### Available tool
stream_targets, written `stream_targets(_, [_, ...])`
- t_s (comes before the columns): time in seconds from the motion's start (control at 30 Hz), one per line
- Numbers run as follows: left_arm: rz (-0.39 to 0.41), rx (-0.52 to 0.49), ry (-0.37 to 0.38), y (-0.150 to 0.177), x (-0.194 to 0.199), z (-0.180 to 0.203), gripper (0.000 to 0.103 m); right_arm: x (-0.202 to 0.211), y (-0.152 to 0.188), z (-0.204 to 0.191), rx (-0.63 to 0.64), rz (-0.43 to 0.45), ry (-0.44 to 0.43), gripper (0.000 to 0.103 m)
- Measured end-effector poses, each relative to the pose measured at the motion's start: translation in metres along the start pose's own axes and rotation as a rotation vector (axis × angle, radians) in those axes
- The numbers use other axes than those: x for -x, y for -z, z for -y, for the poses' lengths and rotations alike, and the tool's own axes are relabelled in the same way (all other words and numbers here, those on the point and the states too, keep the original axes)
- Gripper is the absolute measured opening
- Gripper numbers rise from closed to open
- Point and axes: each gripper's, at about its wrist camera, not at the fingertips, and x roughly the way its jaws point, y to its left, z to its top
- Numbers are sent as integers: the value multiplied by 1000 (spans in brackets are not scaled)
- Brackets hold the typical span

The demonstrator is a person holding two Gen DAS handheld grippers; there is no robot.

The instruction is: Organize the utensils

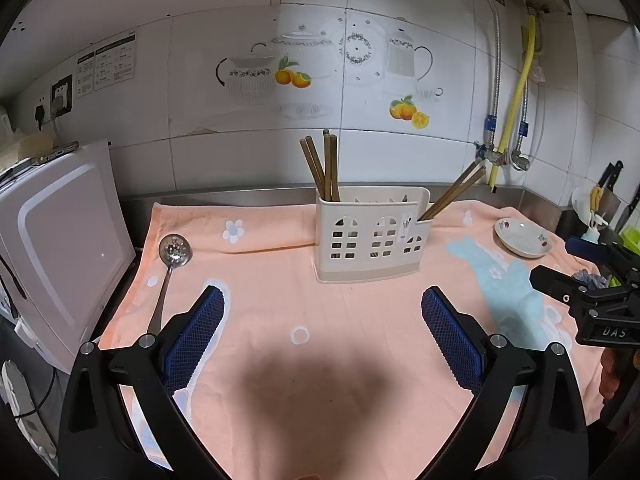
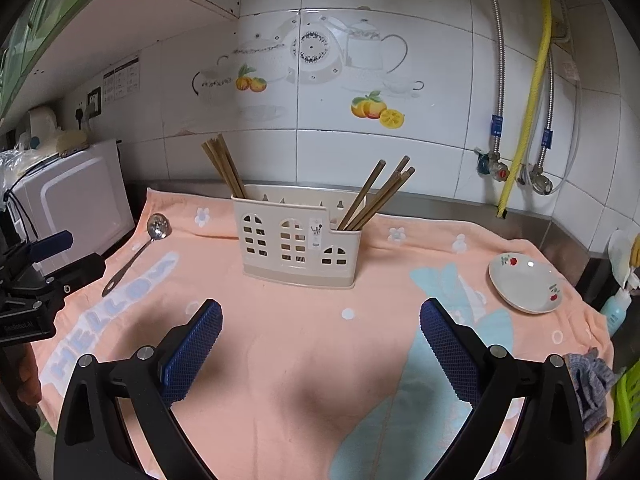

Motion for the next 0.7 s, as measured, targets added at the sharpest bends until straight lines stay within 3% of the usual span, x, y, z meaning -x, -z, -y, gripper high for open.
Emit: stream_targets(0.7, [-33, -27, 5, 9, -8, 7, 98, -3, 4, 2, -12, -12, -5, 96])
